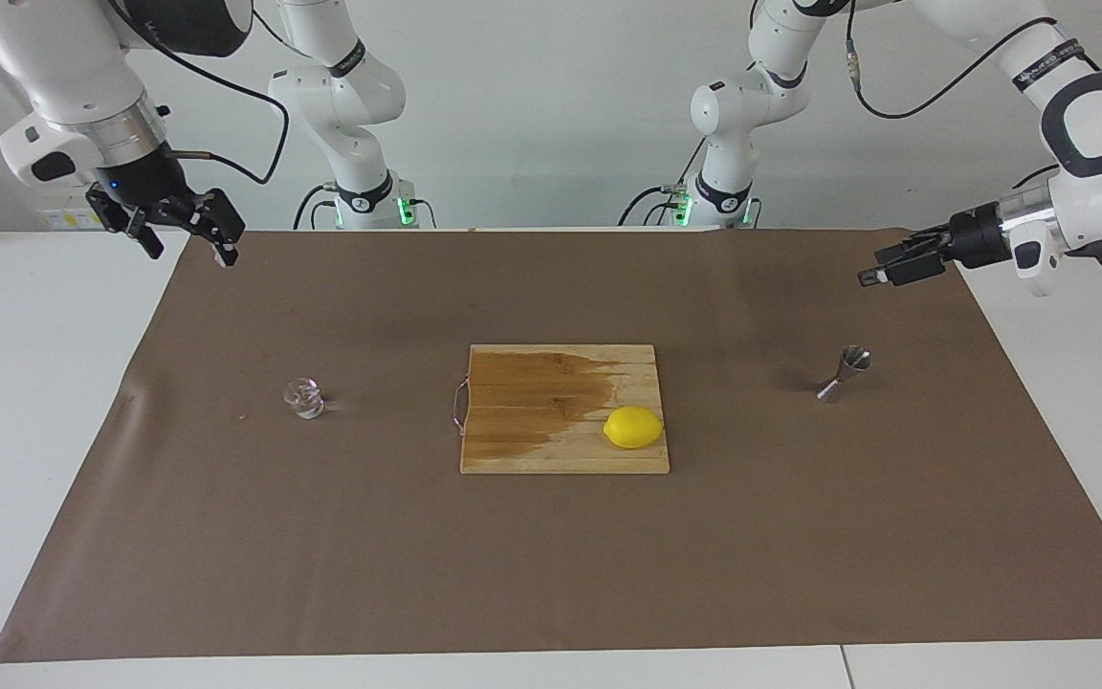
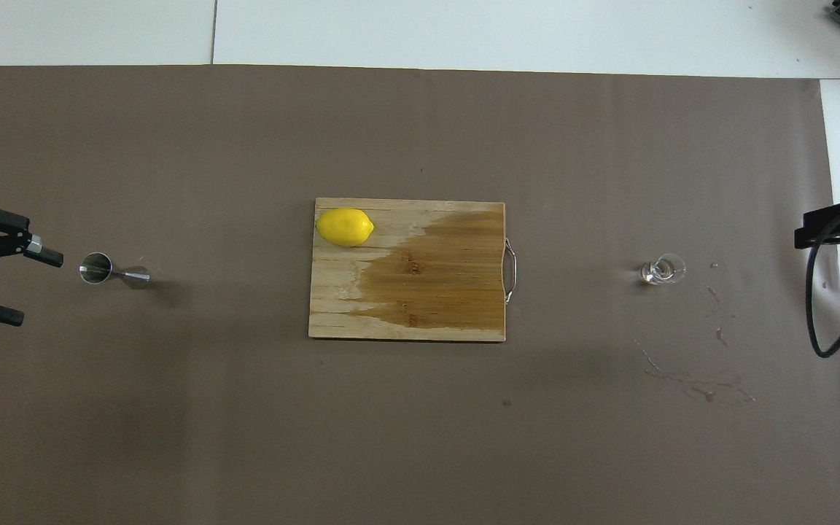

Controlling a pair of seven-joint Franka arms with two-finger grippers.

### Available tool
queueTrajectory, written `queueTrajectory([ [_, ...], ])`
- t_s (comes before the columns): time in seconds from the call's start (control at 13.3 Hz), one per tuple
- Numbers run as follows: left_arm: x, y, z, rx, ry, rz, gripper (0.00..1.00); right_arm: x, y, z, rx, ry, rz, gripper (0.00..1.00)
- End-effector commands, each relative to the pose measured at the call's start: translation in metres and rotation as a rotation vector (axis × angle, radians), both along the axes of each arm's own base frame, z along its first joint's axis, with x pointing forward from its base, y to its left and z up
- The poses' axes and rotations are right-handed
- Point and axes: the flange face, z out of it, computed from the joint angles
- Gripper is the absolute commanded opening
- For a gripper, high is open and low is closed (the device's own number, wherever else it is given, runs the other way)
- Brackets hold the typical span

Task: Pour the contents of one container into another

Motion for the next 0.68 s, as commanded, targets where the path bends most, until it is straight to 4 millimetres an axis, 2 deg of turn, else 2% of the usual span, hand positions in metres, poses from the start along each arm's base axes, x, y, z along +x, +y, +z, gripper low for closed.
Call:
queueTrajectory([
  [0.0,0.004,0.016,-0.007,-0.065,0.101,0.101,1.00,-0.007,-0.002,0.000,-0.012,0.006,0.013,1.00],
  [0.3,0.008,0.050,-0.045,-0.162,0.181,0.188,1.00,-0.008,-0.002,0.000,-0.012,0.004,0.013,1.00],
  [0.45,0.008,0.074,-0.078,-0.256,0.240,0.236,1.00,-0.007,-0.002,0.000,-0.012,0.004,0.011,1.00],
  [0.6,0.008,0.090,-0.097,-0.333,0.273,0.270,1.00,-0.008,-0.002,0.000,-0.012,0.005,0.013,1.00],
])
